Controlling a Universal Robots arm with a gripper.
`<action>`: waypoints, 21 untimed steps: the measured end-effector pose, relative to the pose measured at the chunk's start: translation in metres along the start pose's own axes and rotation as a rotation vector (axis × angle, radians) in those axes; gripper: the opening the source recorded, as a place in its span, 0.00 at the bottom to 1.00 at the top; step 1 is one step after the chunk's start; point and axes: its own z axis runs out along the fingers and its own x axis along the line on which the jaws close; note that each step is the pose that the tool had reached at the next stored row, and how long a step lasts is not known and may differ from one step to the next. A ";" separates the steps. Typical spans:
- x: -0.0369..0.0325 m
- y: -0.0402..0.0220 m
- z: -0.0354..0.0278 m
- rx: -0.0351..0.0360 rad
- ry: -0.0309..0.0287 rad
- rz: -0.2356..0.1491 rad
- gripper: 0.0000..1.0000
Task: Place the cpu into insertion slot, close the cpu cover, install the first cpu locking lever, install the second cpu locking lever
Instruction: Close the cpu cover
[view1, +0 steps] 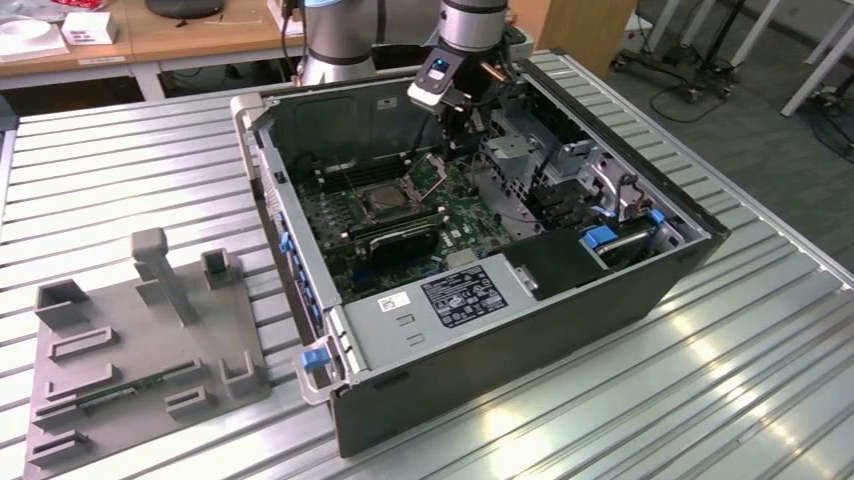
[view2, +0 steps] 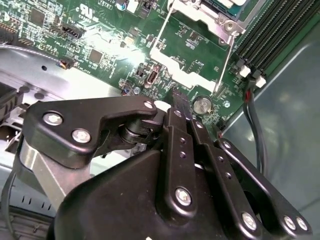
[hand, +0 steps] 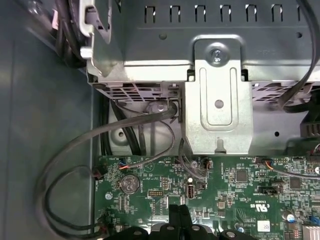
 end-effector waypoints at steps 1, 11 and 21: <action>0.0000 -0.0001 0.0016 0.0000 -0.0001 0.000 0.11; 0.0001 -0.0006 0.0146 0.0000 0.0000 0.000 0.11; 0.0004 -0.0029 0.0150 -0.0006 0.0001 0.000 0.11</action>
